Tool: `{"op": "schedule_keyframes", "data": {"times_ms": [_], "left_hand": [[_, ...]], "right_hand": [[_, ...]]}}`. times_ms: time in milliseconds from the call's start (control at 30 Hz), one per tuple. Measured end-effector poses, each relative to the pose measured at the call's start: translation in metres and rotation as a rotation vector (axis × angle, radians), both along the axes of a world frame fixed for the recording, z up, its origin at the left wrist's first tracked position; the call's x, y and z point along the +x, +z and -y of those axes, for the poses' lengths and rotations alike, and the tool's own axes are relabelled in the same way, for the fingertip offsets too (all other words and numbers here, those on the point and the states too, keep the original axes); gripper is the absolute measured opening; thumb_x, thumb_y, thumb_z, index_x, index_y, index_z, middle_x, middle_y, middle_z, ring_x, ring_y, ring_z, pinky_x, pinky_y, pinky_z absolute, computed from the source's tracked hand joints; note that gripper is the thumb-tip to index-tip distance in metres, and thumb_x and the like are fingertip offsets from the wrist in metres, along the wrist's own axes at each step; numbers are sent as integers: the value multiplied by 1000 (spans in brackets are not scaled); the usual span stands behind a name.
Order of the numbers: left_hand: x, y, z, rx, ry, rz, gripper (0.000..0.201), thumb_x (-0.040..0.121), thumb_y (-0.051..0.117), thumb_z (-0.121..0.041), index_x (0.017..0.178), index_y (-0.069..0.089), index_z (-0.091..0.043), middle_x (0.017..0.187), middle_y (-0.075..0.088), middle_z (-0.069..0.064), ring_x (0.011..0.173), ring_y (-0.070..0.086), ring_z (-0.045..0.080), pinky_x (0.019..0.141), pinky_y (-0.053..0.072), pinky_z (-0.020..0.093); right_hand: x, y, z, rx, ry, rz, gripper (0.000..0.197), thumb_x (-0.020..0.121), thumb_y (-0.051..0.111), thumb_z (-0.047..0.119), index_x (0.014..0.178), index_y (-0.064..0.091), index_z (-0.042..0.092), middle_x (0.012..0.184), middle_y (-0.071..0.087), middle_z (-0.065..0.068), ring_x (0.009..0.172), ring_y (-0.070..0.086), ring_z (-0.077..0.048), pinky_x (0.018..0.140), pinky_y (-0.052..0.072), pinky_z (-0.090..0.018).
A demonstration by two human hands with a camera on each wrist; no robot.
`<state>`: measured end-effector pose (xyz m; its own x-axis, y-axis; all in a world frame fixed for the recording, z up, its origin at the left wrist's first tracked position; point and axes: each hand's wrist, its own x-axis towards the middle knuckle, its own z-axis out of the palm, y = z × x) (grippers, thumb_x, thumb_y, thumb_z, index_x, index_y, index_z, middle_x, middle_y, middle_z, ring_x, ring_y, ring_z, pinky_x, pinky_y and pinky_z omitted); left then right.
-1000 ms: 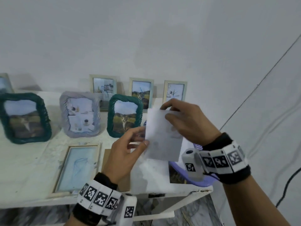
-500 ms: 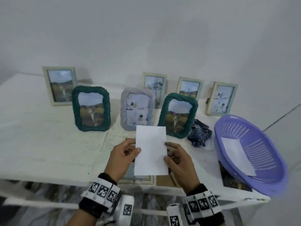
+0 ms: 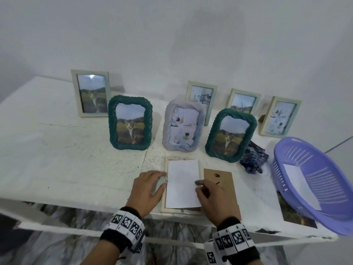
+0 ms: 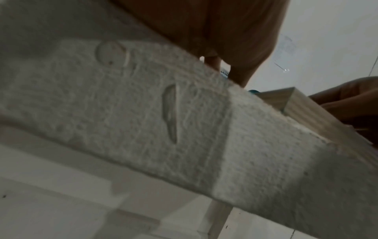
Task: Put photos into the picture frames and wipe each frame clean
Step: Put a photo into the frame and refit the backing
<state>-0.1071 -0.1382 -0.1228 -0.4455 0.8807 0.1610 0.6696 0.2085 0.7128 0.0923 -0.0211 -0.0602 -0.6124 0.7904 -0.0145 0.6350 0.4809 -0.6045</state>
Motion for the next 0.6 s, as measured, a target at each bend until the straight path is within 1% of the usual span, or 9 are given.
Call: {"op": "schedule_keyframes", "data": {"times_ms": [67, 100, 133, 200, 267, 367, 433, 500, 600], "left_hand": [[-1, -4, 1, 4, -9, -21, 39, 90, 44, -51, 121, 60, -33, 119, 60, -15, 110, 50, 10, 92, 41, 36], [-1, -3, 1, 3, -7, -17, 40, 90, 43, -52, 122, 59, -33, 120, 60, -16, 111, 48, 9, 93, 40, 35], [0, -3, 1, 0, -6, -10, 41, 90, 42, -52, 122, 59, -34, 120, 59, -17, 112, 47, 8, 93, 38, 34], [0, -3, 2, 0, -7, -10, 42, 90, 40, -53, 123, 58, -34, 121, 59, -18, 113, 46, 6, 93, 36, 33], [0, -5, 1, -4, -10, -12, 42, 90, 40, -53, 124, 58, -34, 122, 59, -18, 114, 46, 6, 93, 35, 32], [-1, -7, 2, 9, -10, -13, 42, 91, 41, -52, 124, 58, -33, 121, 59, -18, 114, 46, 6, 93, 36, 31], [-1, -8, 3, 17, -9, -15, 42, 91, 41, -52, 125, 58, -33, 121, 59, -18, 114, 46, 6, 93, 36, 31], [0, -9, 3, 19, -9, -24, 43, 91, 41, -52, 126, 57, -33, 121, 57, -19, 114, 45, 5, 93, 36, 31], [0, -10, 3, 23, -5, -28, 43, 91, 41, -52, 127, 56, -34, 121, 56, -19, 114, 43, 3, 92, 34, 30]], "right_hand": [[-4, -3, 5, 48, 17, 8, 21, 93, 57, 18, 112, 67, 18, 99, 67, 6, 82, 55, -1, 68, 33, 3], [-6, -6, 7, 75, 21, 16, 21, 92, 58, 15, 111, 69, 15, 102, 68, 4, 87, 59, -6, 69, 33, 1], [-8, -9, 9, 109, 30, 22, 21, 91, 60, 14, 109, 70, 14, 101, 69, 1, 88, 62, -12, 71, 36, -4], [-9, -15, 9, 172, 57, 63, 18, 88, 63, 14, 104, 72, 15, 92, 70, -3, 80, 65, -20, 67, 45, -20], [-8, -17, 9, 205, 70, 98, 19, 89, 62, 18, 105, 72, 18, 91, 70, -3, 77, 65, -20, 65, 49, -26], [-1, -15, 6, 181, 61, 68, 24, 92, 59, 23, 113, 69, 22, 94, 69, 0, 78, 62, -14, 71, 51, -28], [6, -13, 2, 219, 11, 20, 24, 88, 63, 20, 112, 68, 21, 87, 65, 1, 70, 59, -16, 63, 49, -29], [18, -14, -3, 265, -79, 15, 29, 81, 70, 16, 110, 67, 18, 87, 60, -4, 72, 57, -25, 59, 46, -31], [35, -14, -10, 312, -232, 240, 43, 79, 70, 25, 120, 60, 19, 106, 58, -13, 90, 54, -35, 70, 48, -40]]}}
